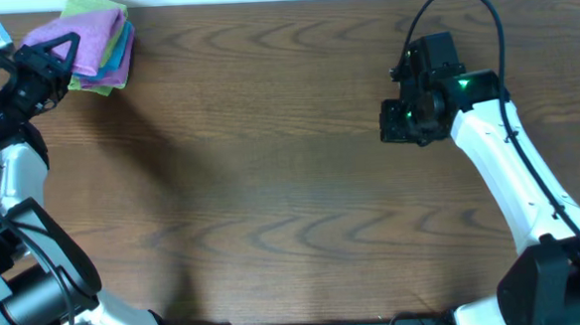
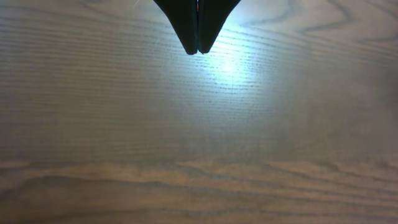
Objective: Fold the cloth
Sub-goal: 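Carry the folded cloth with the left gripper to the top-left cloth stack, then lower the cloth onto the stack and open the left gripper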
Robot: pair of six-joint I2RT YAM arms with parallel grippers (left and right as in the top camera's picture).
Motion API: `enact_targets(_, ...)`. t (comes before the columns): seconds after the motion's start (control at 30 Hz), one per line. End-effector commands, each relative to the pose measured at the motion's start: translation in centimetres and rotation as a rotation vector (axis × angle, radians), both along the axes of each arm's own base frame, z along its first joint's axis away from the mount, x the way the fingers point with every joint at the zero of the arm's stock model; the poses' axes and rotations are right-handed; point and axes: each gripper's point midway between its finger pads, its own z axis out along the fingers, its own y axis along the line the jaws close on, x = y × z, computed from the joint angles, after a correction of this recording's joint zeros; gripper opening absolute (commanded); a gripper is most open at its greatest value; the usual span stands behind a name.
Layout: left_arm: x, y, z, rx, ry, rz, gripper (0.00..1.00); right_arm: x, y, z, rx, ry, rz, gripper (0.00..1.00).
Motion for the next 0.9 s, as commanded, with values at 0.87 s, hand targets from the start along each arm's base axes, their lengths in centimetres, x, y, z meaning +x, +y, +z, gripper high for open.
enact_targets(0.87, 12.2, 4.1, -12.0, 0.171, 0.077, -0.048, 0.06, -4.6, 3.5, -0.2, -0.013, 0.139, 0.055, 0.01)
